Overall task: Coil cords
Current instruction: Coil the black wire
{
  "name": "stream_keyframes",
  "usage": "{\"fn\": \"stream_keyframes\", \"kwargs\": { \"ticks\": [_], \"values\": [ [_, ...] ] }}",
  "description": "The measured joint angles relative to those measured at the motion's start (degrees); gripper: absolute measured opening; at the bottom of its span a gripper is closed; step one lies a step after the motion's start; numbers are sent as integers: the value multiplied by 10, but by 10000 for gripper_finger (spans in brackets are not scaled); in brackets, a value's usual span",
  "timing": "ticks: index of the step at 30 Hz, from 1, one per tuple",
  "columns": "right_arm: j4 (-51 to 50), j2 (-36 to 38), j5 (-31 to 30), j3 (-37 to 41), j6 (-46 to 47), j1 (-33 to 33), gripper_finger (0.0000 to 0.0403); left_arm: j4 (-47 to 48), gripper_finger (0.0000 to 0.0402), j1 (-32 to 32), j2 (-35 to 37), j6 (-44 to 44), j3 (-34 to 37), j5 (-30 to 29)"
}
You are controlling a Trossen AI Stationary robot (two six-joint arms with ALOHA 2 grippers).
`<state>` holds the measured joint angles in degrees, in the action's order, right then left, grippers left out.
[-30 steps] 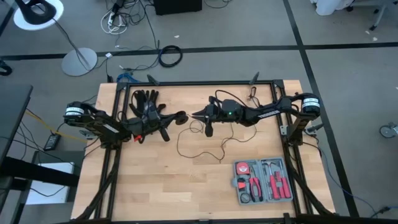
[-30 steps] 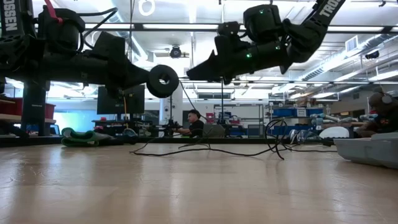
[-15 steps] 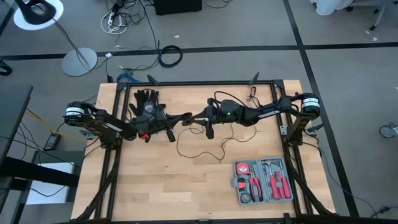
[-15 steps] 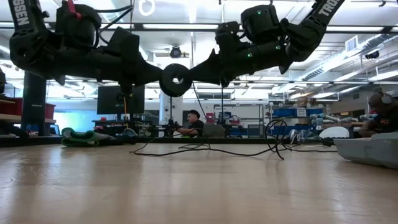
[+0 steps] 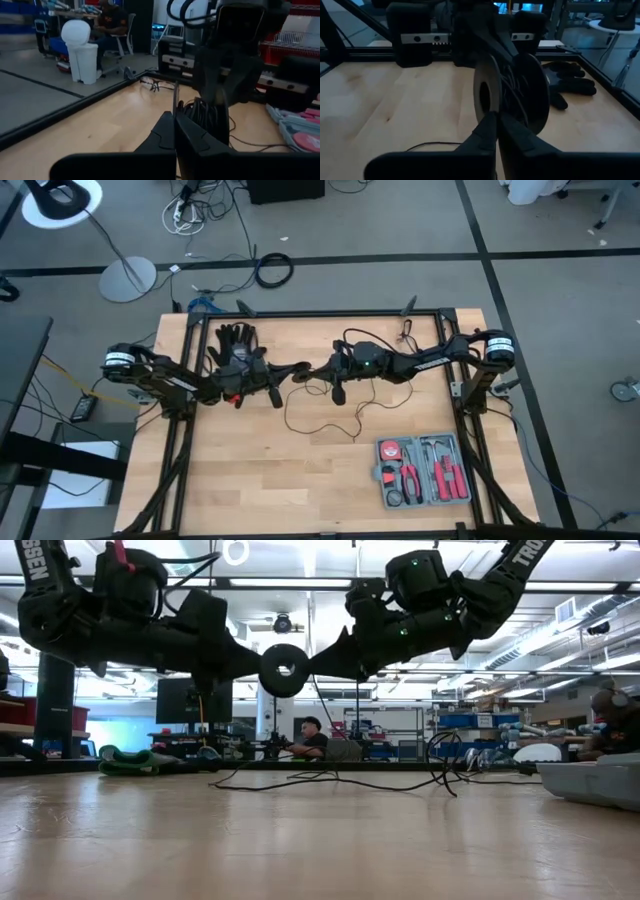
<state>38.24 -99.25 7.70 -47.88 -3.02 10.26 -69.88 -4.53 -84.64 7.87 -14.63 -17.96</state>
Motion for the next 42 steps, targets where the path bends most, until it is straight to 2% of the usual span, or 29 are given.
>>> {"fn": "stream_keyframes", "kwargs": {
  "ticks": [23,30,33,38,42],
  "values": [
    [9,3,-19,0,-2,0,2,57,0,-1,0,46,1,29],
    [4,9,-31,0,-4,3,30,45,0,1,0,30,1,-2],
    [-34,32,-34,-1,-4,11,42,22,0,1,-1,12,4,-18],
    [-167,87,-34,-1,8,28,45,-7,0,1,-1,0,17,-39],
    [-259,118,-79,5,25,33,39,-16,0,1,-1,-2,19,-52]
  ]
}}
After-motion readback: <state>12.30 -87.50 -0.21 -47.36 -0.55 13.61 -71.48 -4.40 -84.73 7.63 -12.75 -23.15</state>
